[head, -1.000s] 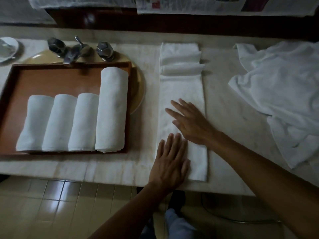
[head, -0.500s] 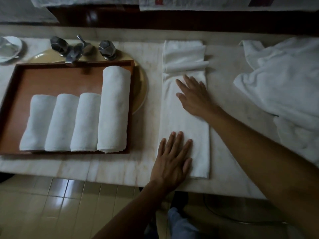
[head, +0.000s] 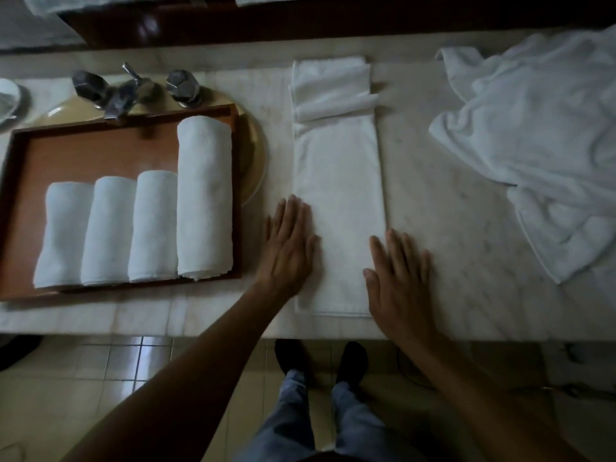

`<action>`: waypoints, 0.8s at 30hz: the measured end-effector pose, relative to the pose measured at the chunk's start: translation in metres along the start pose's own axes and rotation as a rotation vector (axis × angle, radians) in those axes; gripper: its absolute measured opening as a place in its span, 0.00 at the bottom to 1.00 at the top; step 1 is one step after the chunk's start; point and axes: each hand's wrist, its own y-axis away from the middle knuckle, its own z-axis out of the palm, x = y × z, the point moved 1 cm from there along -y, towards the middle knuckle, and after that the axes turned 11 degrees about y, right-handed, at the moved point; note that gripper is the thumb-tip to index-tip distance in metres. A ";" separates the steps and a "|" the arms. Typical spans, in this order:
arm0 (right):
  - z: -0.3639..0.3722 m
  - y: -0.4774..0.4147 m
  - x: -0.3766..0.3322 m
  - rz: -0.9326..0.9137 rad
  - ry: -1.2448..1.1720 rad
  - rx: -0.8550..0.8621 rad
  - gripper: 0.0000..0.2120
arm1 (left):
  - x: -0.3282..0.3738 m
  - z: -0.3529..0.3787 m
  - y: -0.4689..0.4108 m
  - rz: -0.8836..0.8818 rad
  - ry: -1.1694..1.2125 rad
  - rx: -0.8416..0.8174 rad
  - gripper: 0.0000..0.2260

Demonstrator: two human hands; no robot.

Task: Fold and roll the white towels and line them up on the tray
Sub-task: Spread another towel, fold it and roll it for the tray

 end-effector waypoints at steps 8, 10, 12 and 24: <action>0.005 0.030 -0.004 -0.154 0.024 -0.102 0.32 | 0.013 0.015 0.045 0.114 -0.100 -0.087 0.30; 0.001 0.032 0.001 -0.173 -0.008 -0.132 0.33 | 0.006 0.003 0.055 0.035 -0.045 -0.048 0.31; -0.007 0.036 0.003 -0.198 -0.037 -0.107 0.32 | 0.006 -0.007 0.073 0.010 -0.024 -0.028 0.32; -0.006 0.086 0.019 -0.384 -0.222 0.068 0.21 | 0.015 0.011 0.147 0.351 -0.055 -0.043 0.13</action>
